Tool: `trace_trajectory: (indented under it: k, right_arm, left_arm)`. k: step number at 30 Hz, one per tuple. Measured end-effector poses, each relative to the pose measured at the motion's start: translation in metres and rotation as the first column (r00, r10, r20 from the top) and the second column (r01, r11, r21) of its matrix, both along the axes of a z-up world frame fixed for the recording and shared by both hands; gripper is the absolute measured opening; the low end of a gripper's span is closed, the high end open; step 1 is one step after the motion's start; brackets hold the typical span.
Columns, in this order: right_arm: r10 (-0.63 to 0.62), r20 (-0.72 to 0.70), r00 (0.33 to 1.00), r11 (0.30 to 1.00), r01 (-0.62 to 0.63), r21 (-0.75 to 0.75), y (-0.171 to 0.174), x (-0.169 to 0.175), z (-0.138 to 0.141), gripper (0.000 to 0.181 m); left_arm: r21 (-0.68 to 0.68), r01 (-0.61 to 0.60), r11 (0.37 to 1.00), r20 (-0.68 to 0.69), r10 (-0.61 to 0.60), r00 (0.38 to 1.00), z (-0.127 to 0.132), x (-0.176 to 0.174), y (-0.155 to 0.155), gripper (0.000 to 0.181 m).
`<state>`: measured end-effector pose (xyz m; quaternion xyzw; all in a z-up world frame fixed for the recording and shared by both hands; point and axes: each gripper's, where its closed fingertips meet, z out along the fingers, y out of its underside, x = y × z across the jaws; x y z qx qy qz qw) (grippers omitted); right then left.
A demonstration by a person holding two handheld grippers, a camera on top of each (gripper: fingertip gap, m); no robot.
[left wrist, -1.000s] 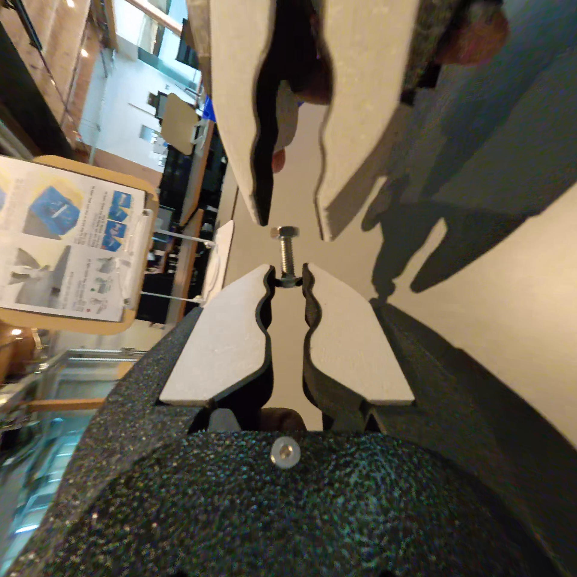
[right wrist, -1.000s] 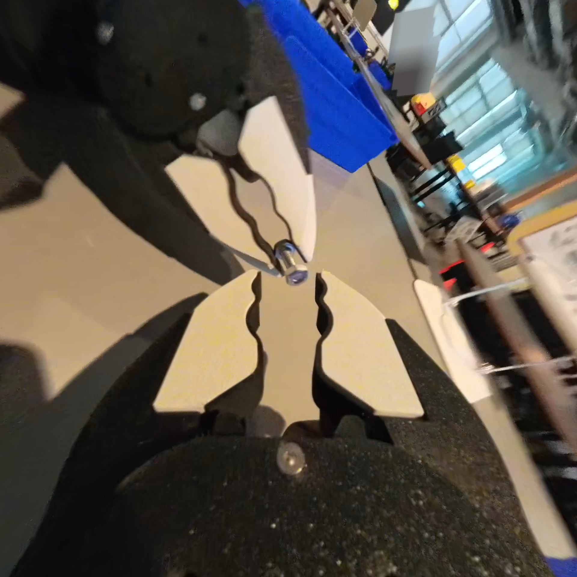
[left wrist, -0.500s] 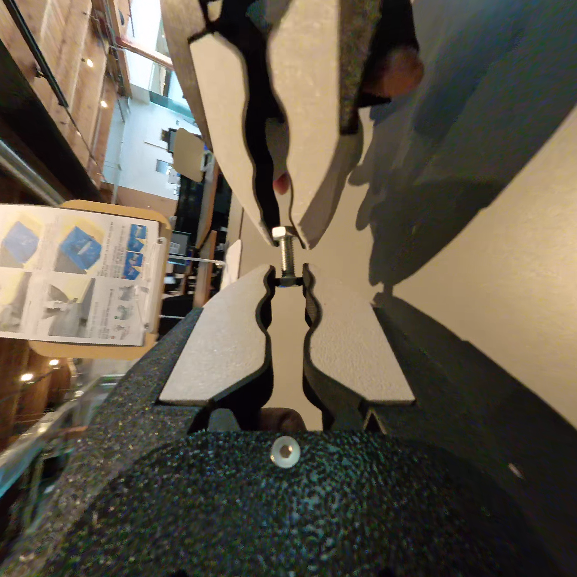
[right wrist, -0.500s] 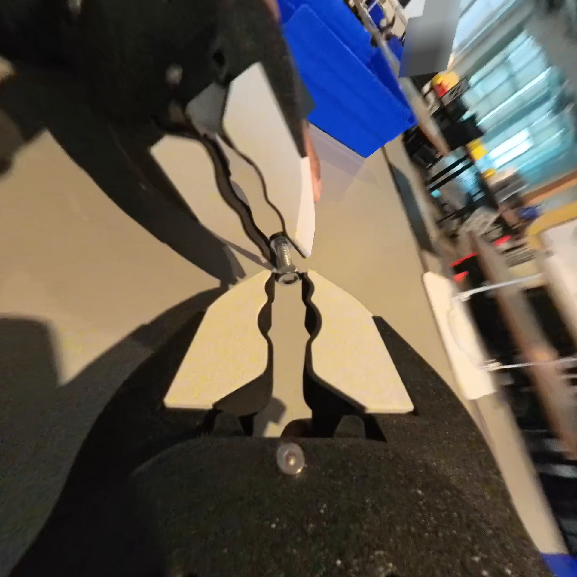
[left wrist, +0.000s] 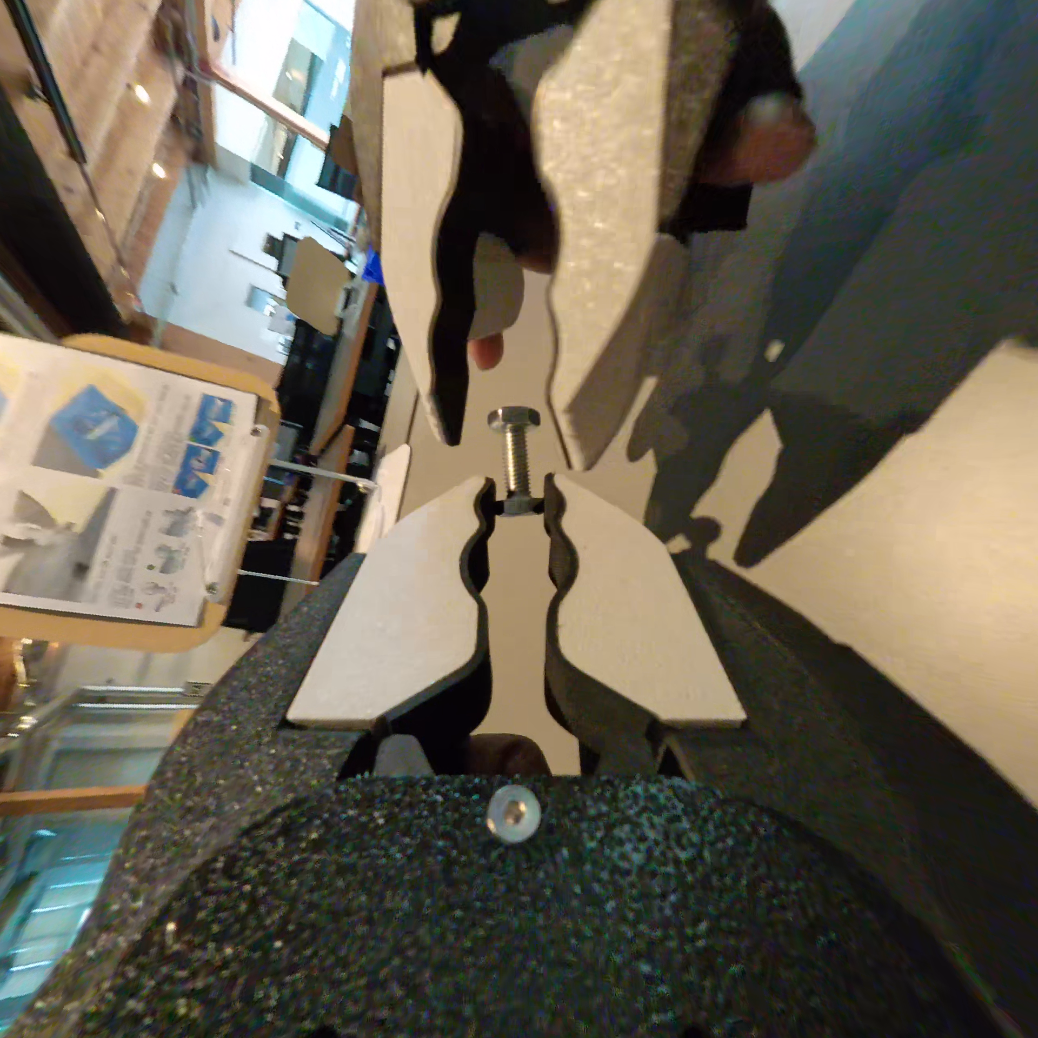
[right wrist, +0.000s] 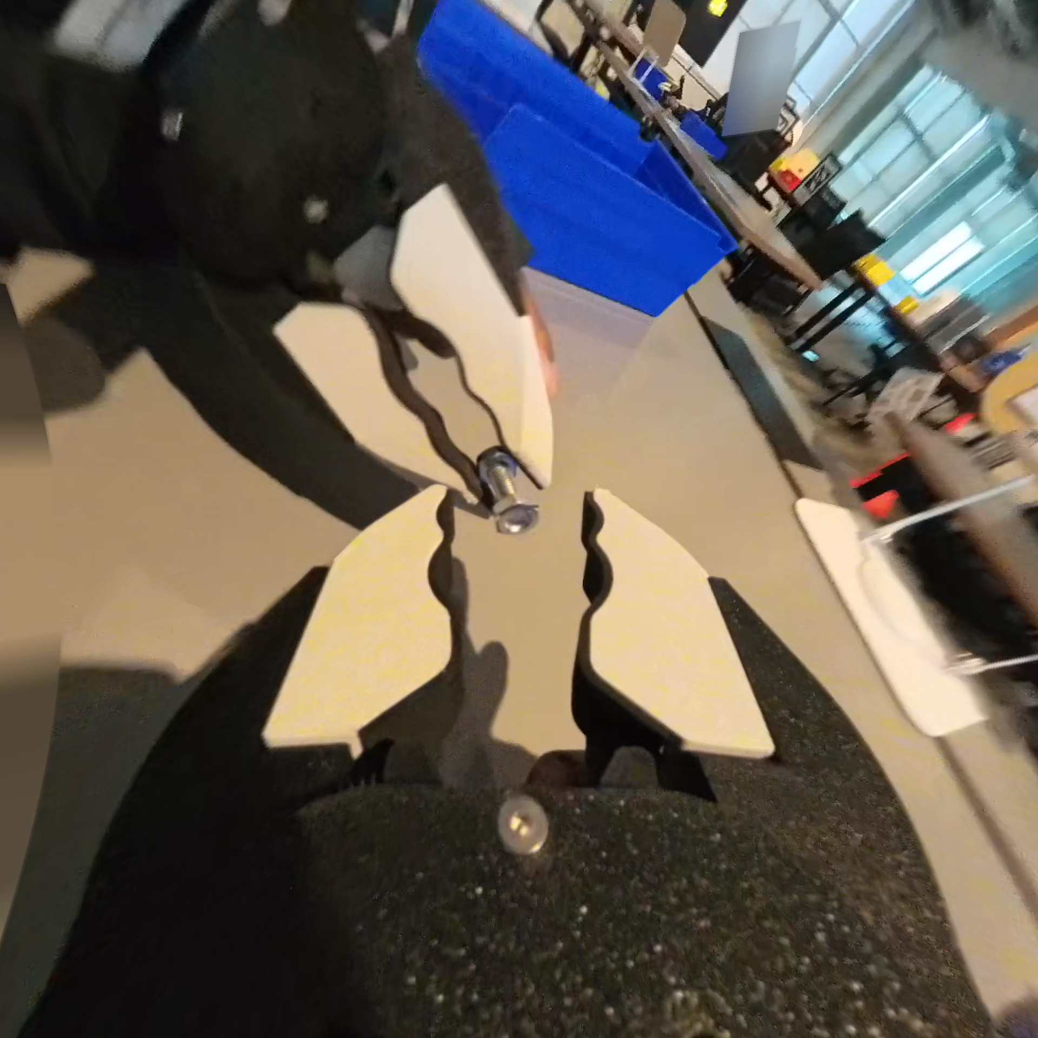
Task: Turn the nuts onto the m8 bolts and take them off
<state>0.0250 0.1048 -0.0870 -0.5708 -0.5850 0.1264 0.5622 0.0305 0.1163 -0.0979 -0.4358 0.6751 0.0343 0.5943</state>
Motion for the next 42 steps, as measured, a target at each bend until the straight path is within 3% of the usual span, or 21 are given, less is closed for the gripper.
trace_trajectory:
  k: [4,9,13,16,19,23,28,34,39,42]
  right_arm:
    - [-0.005,-0.139,0.99,0.982,-0.021,-0.19,-0.002,0.004,0.01,0.038]
    - [-0.008,-0.112,0.994,0.975,-0.018,-0.223,-0.003,0.006,0.004,0.017]
    - [0.031,0.047,0.998,0.999,-0.032,0.009,-0.003,0.006,-0.006,0.016]
    - [0.013,0.266,0.964,0.941,-0.101,0.322,-0.002,0.008,-0.014,0.016]
    - [-0.047,0.322,0.946,0.901,-0.098,0.422,0.004,0.005,-0.012,0.017]
    - [0.043,0.147,0.988,0.952,-0.085,0.293,-0.006,-0.002,-0.001,0.046]
    - [0.048,-0.087,0.995,0.999,-0.046,0.021,-0.007,0.003,0.014,0.044]
    - [0.043,-0.185,0.982,0.982,-0.076,-0.174,-0.01,0.006,0.017,0.039]
    - [0.007,-0.123,0.992,0.985,-0.028,-0.171,-0.004,0.008,0.008,0.015]
    - [0.028,-0.01,1.0,1.0,-0.027,0.012,-0.003,0.009,0.003,0.015]
  left_arm:
    - [0.084,0.002,0.996,0.016,-0.004,1.0,0.008,0.001,0.0,0.016]
    - [0.114,0.015,0.993,0.009,-0.016,1.0,0.009,0.001,-0.002,0.016]
    - [0.017,0.028,0.999,-0.021,-0.028,0.999,-0.002,0.002,-0.004,0.016]
    - [-0.194,0.036,0.98,-0.011,-0.039,0.999,-0.014,0.001,-0.009,0.016]
    - [-0.276,0.021,0.961,0.025,-0.015,1.0,-0.012,-0.002,-0.006,0.016]
    - [-0.24,0.044,0.97,0.087,-0.024,0.996,0.0,0.0,-0.007,0.016]
    - [-0.084,0.026,0.996,0.067,-0.02,0.998,0.006,0.001,-0.003,0.016]
    - [0.092,0.016,0.996,0.043,-0.02,0.999,0.013,0.001,-0.001,0.016]
    - [0.129,0.038,0.991,0.019,-0.04,0.999,0.011,0.004,-0.005,0.016]
    - [0.039,0.05,0.998,0.023,-0.051,0.998,0.006,0.003,-0.007,0.016]
